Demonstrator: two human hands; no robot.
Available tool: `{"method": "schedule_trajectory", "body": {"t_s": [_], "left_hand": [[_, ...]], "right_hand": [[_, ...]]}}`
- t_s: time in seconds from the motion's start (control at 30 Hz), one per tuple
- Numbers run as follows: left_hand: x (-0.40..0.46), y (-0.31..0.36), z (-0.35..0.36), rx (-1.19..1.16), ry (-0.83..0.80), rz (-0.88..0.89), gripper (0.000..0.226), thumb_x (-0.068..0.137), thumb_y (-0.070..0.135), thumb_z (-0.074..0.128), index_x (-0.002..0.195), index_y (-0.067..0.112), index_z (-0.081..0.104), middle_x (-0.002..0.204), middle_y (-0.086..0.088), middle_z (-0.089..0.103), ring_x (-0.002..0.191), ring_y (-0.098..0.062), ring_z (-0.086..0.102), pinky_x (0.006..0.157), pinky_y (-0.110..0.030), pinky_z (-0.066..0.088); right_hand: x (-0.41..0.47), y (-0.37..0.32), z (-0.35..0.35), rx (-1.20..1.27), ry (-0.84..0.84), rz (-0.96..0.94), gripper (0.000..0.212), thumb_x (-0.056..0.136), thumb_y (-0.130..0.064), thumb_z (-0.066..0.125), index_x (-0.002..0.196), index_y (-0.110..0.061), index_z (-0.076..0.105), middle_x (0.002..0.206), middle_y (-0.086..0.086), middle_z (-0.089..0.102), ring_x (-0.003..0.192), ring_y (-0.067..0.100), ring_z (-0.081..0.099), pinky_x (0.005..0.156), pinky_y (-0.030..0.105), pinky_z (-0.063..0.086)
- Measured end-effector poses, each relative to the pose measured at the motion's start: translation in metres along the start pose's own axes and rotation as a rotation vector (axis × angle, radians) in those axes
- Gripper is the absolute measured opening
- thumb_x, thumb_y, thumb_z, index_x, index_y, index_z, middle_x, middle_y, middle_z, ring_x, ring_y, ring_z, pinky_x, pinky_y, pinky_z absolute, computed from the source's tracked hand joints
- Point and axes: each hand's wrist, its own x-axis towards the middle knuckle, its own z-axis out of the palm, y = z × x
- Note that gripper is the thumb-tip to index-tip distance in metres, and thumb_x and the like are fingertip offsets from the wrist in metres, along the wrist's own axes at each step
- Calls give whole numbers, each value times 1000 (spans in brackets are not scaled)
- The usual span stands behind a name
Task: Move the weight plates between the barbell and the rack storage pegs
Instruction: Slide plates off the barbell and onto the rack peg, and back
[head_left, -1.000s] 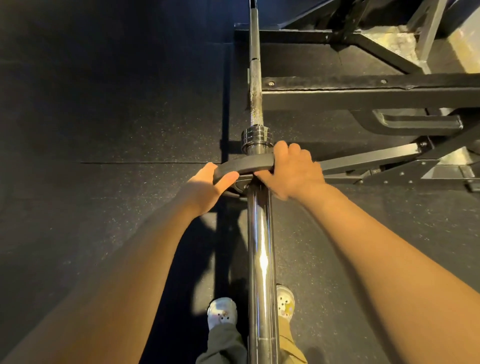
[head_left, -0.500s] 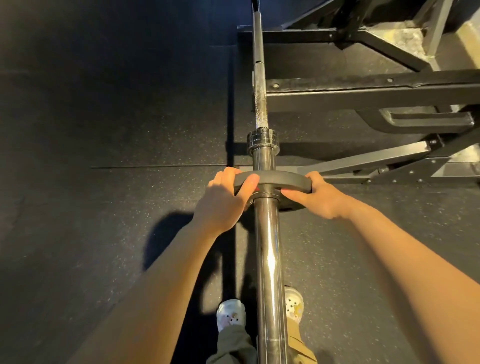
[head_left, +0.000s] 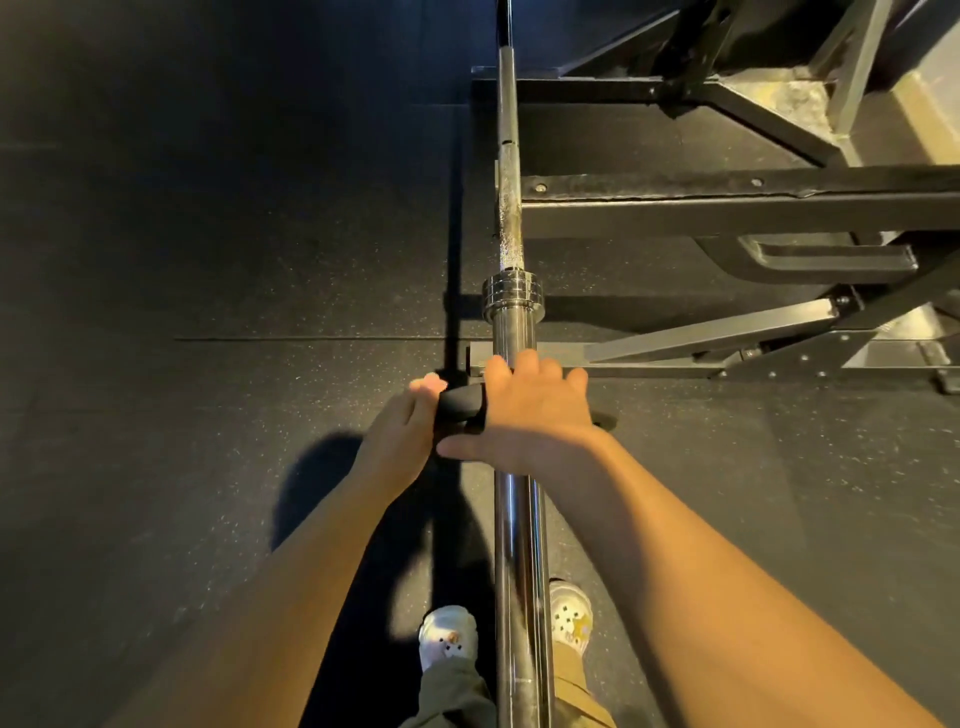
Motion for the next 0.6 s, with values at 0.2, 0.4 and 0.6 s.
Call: {"method": "schedule_trajectory", "body": {"t_s": [0.2,0.4,0.6], "left_hand": [[5,12,13,-32,-32,42,53,102,46,22,71,21,56,67,3,59,62,-5,54,60,-22,35],[9,1,4,31,-48,105,56,103,42,23,126,3,56,120,-16,62,113,-28,56,93,-29,40],[12,-13,8,-241,-134,184,52,101,46,26,86,5,55,70,-11,55,64,-20,53,63,-28,47]], "right_hand": [[0,-16,24,-160,102,-8,64,79,-45,64,132,-20,36,127,7,40,121,30,37,105,52,24],[-1,39,21,329,191,-235,52,73,-53,70,113,-28,48,108,-8,54,104,18,51,87,34,36],[-5,78,46,694,210,14,59,63,-73,59,95,-24,50,96,-5,52,93,17,53,70,26,39]]}}
